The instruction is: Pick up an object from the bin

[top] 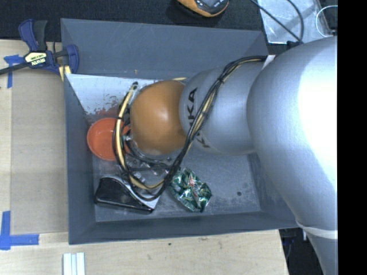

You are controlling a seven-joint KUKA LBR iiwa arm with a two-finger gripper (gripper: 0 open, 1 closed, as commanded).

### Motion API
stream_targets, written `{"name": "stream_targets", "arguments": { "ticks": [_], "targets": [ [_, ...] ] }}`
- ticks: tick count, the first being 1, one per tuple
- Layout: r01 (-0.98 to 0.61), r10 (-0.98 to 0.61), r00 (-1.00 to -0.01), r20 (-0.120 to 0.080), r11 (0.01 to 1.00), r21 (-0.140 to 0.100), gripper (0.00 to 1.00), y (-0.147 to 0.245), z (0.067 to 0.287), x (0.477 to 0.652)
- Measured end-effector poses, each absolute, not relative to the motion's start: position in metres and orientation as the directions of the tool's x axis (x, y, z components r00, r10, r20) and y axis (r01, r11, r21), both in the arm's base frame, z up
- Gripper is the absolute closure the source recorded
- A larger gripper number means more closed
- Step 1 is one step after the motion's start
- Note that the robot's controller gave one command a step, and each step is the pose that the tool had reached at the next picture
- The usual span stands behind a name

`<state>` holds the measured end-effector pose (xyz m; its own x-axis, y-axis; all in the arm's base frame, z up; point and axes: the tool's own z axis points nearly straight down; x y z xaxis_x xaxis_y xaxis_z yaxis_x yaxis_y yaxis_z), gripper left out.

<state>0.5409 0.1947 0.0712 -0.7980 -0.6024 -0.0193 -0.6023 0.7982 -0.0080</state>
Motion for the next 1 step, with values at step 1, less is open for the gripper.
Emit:
{"name": "stream_targets", "arguments": {
  "ticks": [1],
  "targets": [
    [-0.634,-0.634,-0.773,-0.019,0.773,-0.004,1.00,0.1373,0.0765,0.5532]
  ]
}}
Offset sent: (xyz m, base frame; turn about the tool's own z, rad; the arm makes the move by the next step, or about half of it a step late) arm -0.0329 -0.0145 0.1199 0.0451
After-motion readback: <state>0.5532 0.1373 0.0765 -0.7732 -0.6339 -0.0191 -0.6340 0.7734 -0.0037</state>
